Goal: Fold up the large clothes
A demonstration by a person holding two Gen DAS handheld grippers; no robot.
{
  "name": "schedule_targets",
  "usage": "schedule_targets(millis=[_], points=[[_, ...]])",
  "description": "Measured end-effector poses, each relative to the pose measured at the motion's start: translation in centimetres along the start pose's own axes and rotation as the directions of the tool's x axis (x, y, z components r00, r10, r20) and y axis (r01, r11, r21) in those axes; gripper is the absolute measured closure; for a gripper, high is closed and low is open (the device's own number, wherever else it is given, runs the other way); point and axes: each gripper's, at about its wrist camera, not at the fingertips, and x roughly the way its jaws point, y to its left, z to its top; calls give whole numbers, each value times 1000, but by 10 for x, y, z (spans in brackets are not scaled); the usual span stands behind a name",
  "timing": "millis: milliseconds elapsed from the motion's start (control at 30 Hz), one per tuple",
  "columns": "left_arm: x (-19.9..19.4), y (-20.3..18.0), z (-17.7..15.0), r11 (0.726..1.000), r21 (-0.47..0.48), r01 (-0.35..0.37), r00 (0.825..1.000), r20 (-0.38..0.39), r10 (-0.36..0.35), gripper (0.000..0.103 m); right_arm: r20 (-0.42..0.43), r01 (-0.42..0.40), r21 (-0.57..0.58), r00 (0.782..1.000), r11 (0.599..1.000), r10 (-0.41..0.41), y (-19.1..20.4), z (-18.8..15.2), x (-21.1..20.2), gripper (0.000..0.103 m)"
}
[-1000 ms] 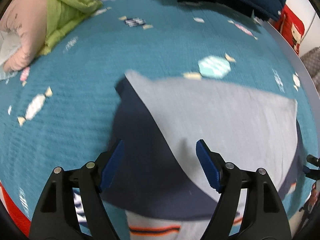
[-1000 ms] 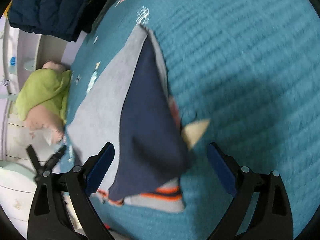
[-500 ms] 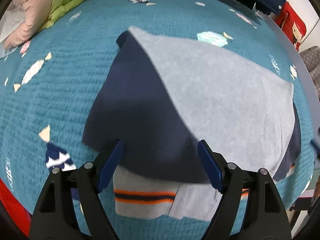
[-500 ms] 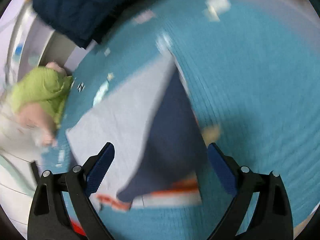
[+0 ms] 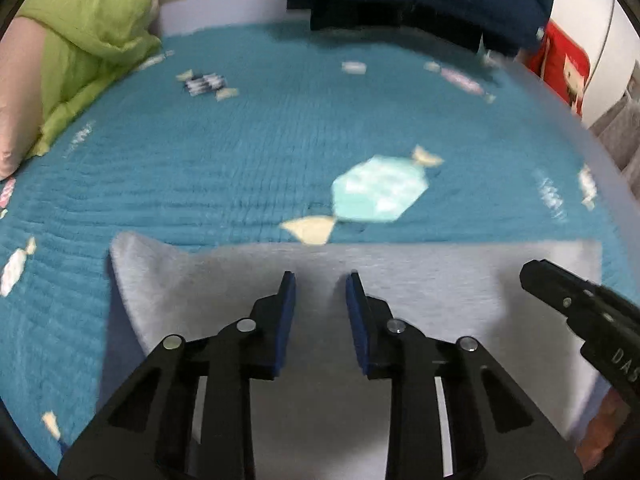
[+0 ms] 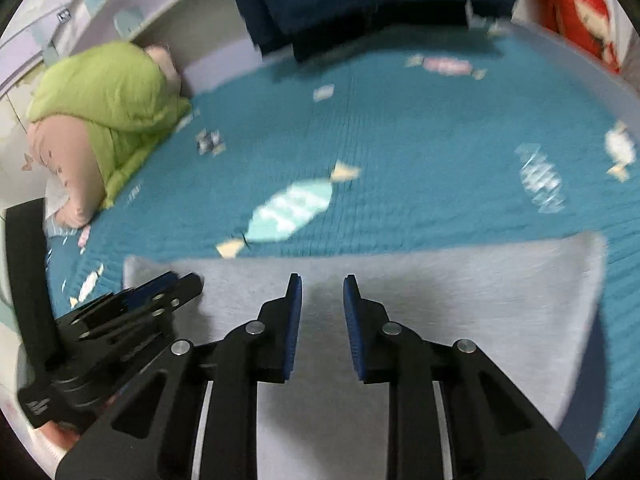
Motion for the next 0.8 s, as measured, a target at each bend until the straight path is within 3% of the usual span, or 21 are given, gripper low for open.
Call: schedule_targets(millis=[33,100,133,167,200,233,267,300,333,400,500,567,667,700,733,800], points=[[5,6,-4,1000,12,21,999,40,-21,75,-14,24,-50,1000,998,-24,-4,-3,15,84],[5,15,-10,997,48,62,995,80,-66,73,-2,-32,-101,999,994,32,-14,-9,24,84],[1,19,-12,997,65,52,994,90,-58,73,10,-63,-100,998,993,64,-23,-9,18,84],[0,21,-12,997,82,0,995,95,-8,73,13,-43,-102,999,994,44,-31,-8,13,88],[1,31,-13,989,101,-106,991,94,97,73,9,-64,-112,998,992,66,-42,-9,5,96],[3,44,-14,988,89,-125,990,83,118,73,25,-45,-129,999,991,48,-50,-11,-1,96],[4,68,-14,998,34,-61,996,65,59,74,52,33,-159,998,987,-25,-60,-15,-7,96],[4,82,-14,1000,-8,-20,998,60,21,94,60,50,-177,997,983,-39,-71,-18,-13,98],[5,96,-13,999,-44,-15,999,45,17,100,69,58,-151,996,987,-48,-89,-19,-23,97],[3,111,-9,998,-54,18,999,34,-16,100,50,225,-62,974,972,-222,-124,-17,-33,97],[4,96,-9,994,76,-77,996,49,73,100,43,85,102,995,991,-90,-172,-22,-49,103],[4,85,-11,981,133,-142,989,59,135,100,37,152,63,987,986,-155,-167,-23,-57,103],[-5,97,-8,992,49,-117,993,31,116,100,26,245,35,969,969,-246,-154,-24,-72,102],[-9,100,-7,993,28,-115,993,25,114,100,19,294,48,955,955,-295,-150,-23,-80,95],[-18,101,-6,992,17,-124,992,26,123,100,29,314,37,949,949,-315,-144,-24,-87,95],[-34,102,-3,977,10,-213,977,30,213,99,98,339,-14,937,941,-336,-127,-29,-108,95]])
